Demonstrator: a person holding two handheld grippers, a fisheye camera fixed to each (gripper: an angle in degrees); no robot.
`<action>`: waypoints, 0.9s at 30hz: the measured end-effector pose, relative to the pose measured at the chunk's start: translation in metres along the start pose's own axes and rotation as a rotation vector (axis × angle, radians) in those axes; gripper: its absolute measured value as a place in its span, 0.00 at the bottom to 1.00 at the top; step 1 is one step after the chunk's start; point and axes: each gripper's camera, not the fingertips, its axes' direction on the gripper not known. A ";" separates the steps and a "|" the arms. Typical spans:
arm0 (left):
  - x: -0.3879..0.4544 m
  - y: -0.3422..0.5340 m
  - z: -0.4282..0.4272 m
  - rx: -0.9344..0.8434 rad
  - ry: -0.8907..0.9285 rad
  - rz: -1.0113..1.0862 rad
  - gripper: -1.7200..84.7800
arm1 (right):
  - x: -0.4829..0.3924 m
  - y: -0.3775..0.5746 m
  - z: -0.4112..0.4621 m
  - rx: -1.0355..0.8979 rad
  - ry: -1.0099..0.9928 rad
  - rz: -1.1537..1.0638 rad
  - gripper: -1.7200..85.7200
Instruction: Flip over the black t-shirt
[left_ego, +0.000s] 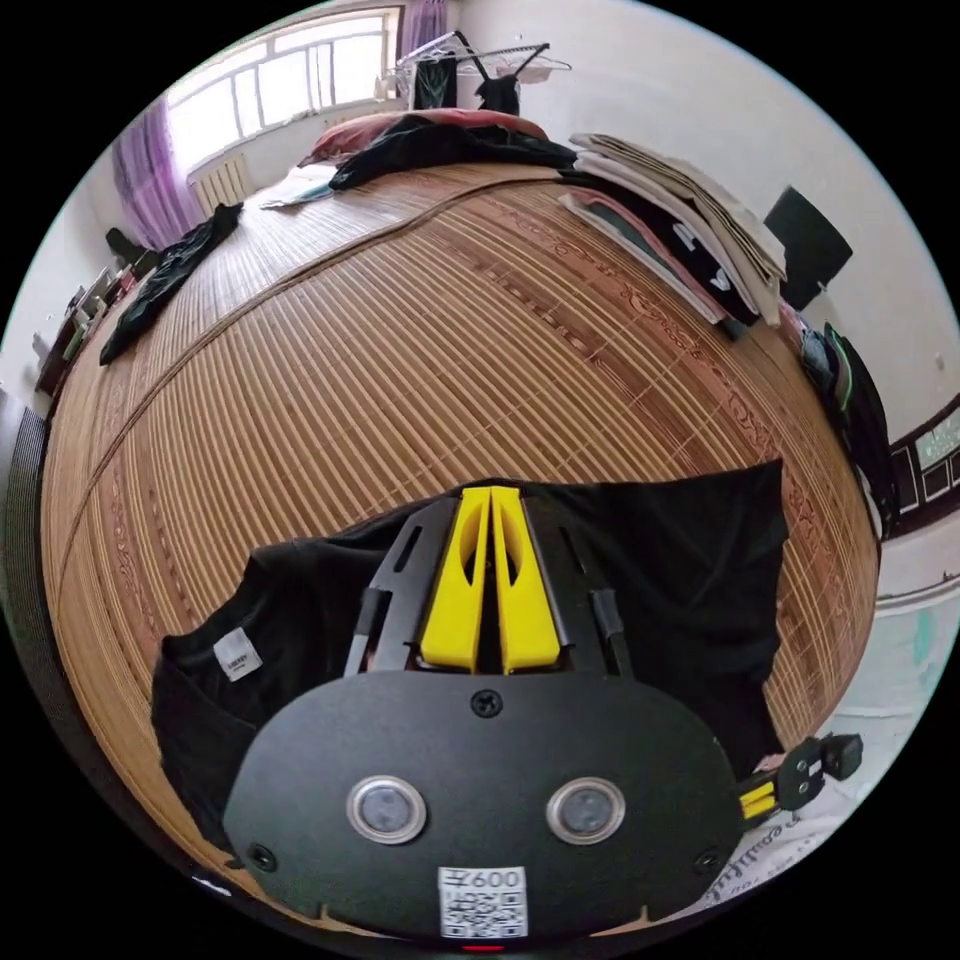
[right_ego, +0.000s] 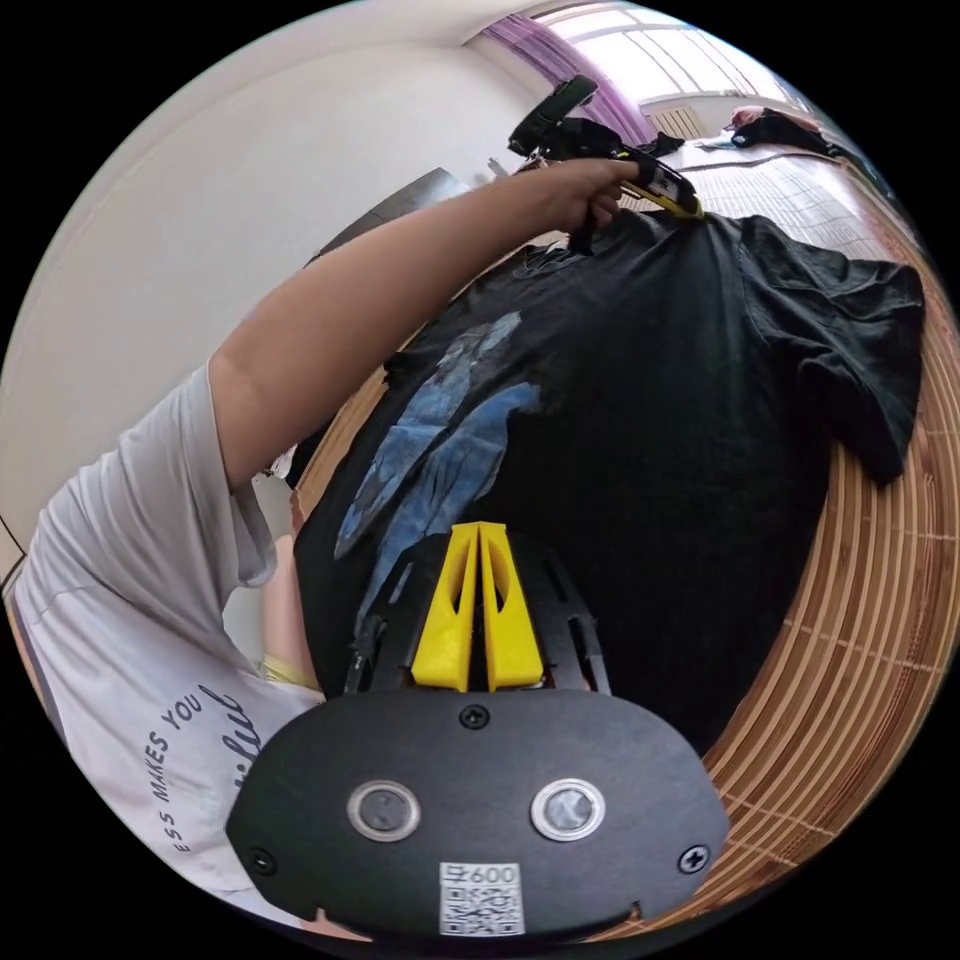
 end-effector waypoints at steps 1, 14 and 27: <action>-0.005 -0.008 -0.006 -0.040 0.005 0.055 0.02 | -0.011 0.002 0.002 -0.002 0.005 -0.004 0.01; -0.093 -0.015 -0.019 -0.104 0.028 -0.005 0.02 | -0.084 0.027 0.025 0.006 -0.018 0.017 0.01; -0.156 -0.026 -0.047 0.193 0.002 -0.247 0.03 | -0.114 0.048 0.050 0.005 -0.035 0.029 0.01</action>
